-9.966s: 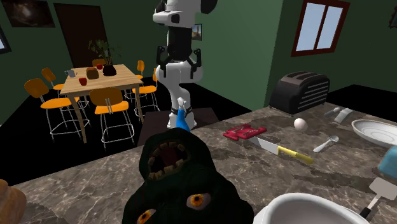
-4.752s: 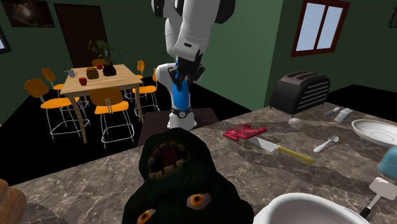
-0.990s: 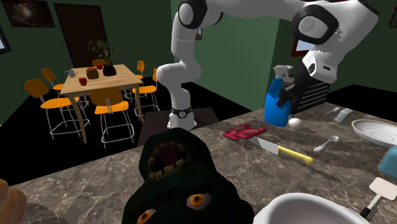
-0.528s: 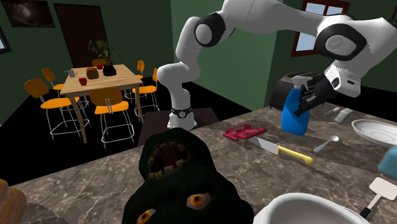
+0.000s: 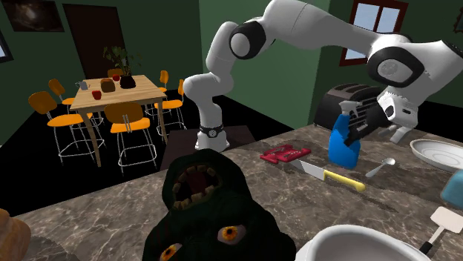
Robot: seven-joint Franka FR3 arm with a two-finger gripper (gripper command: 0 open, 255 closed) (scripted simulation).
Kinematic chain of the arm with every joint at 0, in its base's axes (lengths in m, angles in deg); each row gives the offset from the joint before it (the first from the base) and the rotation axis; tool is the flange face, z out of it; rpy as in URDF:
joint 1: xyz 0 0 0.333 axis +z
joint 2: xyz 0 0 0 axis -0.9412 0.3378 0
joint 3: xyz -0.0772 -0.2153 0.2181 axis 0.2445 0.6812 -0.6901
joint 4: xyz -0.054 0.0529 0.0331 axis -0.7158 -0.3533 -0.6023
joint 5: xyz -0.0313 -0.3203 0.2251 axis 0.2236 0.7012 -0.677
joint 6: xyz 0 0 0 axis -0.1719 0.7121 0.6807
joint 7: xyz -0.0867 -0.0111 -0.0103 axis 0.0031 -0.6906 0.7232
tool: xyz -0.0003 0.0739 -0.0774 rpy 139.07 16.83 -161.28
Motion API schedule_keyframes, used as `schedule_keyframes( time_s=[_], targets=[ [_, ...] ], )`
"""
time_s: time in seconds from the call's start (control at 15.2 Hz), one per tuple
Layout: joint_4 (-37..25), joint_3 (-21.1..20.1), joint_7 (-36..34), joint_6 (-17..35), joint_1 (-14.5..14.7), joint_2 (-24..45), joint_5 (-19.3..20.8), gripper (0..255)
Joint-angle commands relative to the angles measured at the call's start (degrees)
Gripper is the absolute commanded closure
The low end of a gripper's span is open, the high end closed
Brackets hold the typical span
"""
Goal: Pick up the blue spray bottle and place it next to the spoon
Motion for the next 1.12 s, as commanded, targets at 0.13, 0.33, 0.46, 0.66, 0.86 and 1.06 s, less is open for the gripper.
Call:
schedule_keyframes(
  time_s=[0.13, 0.33, 0.46, 0.66, 0.86, 1.06],
  targets=[
    [2.0, 0.2, 0.2, 2.7, 0.0, 0.7, 0.2, 255],
    [3.1, 0.3, 0.4, 4.5, 0.0, 1.5, 0.5, 255],
    [3.1, 0.3, 0.4, 4.5, 0.0, 1.5, 0.5, 255],
    [3.1, 0.3, 0.4, 4.5, 0.0, 1.5, 0.5, 255],
    [3.1, 0.3, 0.4, 4.5, 0.0, 1.5, 0.5, 0],
    [3.1, 0.3, 0.4, 4.5, 0.0, 1.5, 0.5, 0]
  ],
)
